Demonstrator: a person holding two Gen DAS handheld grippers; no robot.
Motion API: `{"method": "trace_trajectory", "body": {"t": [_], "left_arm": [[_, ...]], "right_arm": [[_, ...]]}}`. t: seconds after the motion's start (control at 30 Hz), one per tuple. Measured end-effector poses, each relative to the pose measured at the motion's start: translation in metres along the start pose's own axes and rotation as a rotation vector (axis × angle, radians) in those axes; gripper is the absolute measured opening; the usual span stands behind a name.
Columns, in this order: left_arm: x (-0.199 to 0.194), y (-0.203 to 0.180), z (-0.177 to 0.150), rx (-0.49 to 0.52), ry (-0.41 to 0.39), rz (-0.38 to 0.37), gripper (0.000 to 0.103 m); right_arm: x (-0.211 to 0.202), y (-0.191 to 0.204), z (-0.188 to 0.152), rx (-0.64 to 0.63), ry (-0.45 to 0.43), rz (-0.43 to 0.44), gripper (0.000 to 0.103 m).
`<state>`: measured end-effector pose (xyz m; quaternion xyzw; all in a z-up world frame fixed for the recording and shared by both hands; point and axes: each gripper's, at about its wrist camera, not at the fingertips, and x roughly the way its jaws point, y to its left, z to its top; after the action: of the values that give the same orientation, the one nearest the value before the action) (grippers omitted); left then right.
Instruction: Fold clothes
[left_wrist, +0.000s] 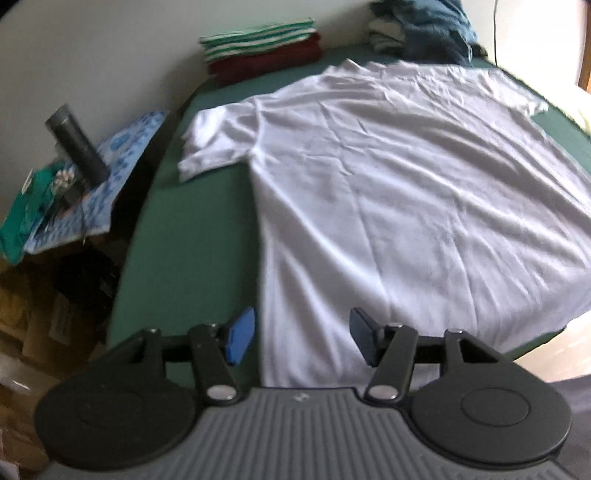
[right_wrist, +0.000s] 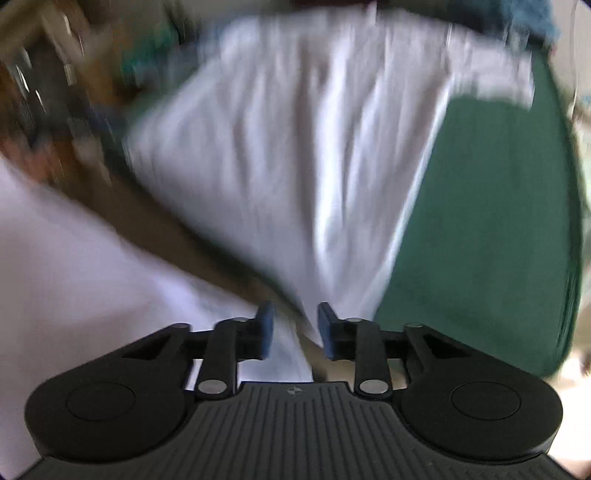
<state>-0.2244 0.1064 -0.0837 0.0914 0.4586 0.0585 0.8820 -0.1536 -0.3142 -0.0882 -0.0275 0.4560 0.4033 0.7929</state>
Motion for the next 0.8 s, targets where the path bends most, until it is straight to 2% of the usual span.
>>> {"method": "trace_trajectory", "body": {"t": [0.07,0.1,0.2,0.3,0.37,0.43,0.47,0.5,0.57,0.67,0.73,0.8], "left_arm": [[0.017,-0.007,0.004,-0.002,0.032,-0.008,0.059],[0.022,-0.008,0.003,-0.001,0.041,0.005,0.060],[0.027,-0.001,0.002,-0.032,0.043,0.032,0.062],[0.027,0.006,-0.007,-0.024,0.044,0.117,0.065],[0.027,0.011,-0.012,-0.011,0.038,0.158,0.069],[0.026,0.013,-0.013,-0.007,0.041,0.165,0.070],[0.027,0.014,-0.010,0.005,0.051,0.171,0.069],[0.026,0.013,-0.007,0.011,0.066,0.175,0.063],[0.022,0.011,0.004,0.004,0.058,0.151,0.050],[0.012,0.000,0.023,0.004,-0.076,0.105,0.058],[0.028,-0.006,0.039,-0.014,-0.081,0.047,0.058],[0.046,-0.011,0.052,-0.020,-0.081,0.009,0.058]], "right_arm": [[0.005,-0.001,0.023,0.090,-0.158,0.008,0.026],[0.017,0.000,0.033,0.113,-0.189,-0.026,0.025],[0.053,0.001,0.048,0.103,-0.206,-0.160,0.024],[0.071,-0.010,0.044,0.147,-0.197,-0.210,0.024],[0.072,-0.018,0.037,0.178,-0.205,-0.256,0.015],[0.064,-0.023,0.031,0.183,-0.243,-0.323,0.013],[0.062,-0.025,0.030,0.184,-0.252,-0.368,0.011],[0.060,-0.025,0.032,0.195,-0.250,-0.398,0.007],[0.056,-0.024,0.038,0.260,-0.280,-0.341,0.018],[0.076,-0.003,0.061,0.219,-0.289,-0.281,0.019],[0.093,0.010,0.078,0.188,-0.282,-0.265,0.019],[0.111,0.012,0.096,0.219,-0.287,-0.287,0.019]]}}
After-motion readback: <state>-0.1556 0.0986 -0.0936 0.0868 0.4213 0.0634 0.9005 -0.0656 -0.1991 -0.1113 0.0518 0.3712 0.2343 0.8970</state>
